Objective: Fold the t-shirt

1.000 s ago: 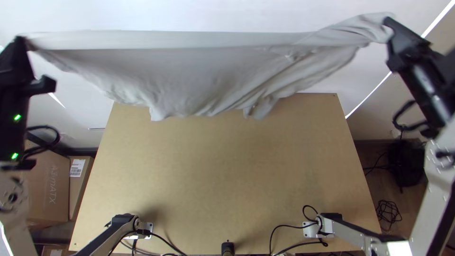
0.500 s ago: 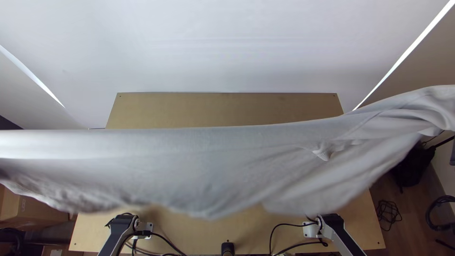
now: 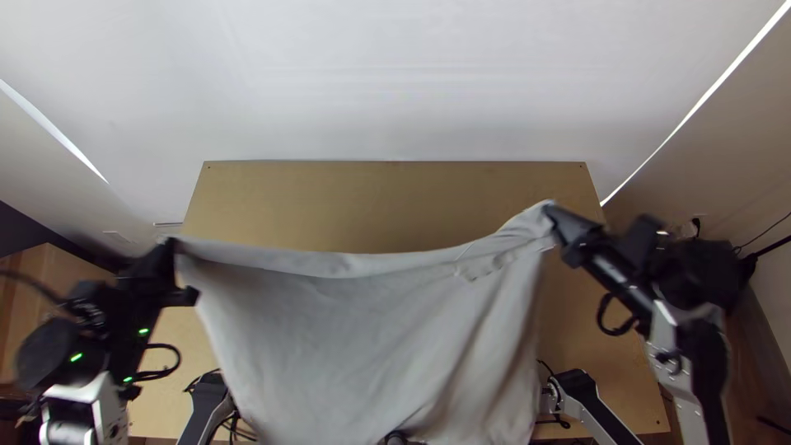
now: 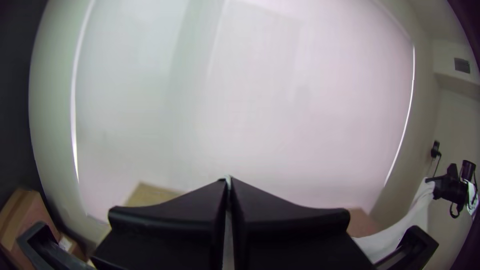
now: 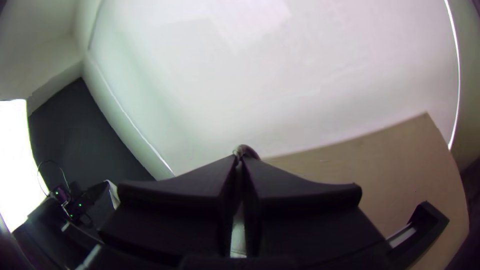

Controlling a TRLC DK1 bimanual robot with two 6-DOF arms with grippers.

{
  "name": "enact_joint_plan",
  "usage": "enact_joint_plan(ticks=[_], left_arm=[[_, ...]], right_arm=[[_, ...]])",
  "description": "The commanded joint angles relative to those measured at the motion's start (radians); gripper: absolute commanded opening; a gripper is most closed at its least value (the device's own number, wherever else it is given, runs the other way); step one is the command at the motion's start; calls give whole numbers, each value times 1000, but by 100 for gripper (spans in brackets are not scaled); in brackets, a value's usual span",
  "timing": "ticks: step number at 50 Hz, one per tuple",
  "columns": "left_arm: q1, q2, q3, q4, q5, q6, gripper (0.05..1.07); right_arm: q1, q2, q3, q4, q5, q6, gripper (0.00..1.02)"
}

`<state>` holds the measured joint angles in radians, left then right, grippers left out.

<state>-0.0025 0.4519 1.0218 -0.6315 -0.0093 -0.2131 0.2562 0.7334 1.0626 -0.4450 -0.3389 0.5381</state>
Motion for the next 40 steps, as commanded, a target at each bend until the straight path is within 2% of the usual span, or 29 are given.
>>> enact_joint_plan(ticks=[1, 6, 11, 24, 28, 40], left_arm=[[-30, -10, -141, 36, 17, 0, 8], [-71, 33, -238, 113, 19, 15, 8], [-79, 125, -310, 211, 23, 47, 8], [-63, 498, -362, 512, 38, 98, 8], [-63, 627, -342, 601, 38, 107, 8], [-57, 1008, -141, 708, 38, 126, 8]], right_arm=[[5, 12, -147, 51, -17, -36, 2], [-17, 100, -262, 131, -22, -79, 2], [-58, 236, -332, 272, -32, -84, 2], [-126, 676, -256, 531, -41, -99, 2], [-141, 791, -191, 563, -40, -99, 2], [-150, 1064, 36, 575, -5, -138, 2]])
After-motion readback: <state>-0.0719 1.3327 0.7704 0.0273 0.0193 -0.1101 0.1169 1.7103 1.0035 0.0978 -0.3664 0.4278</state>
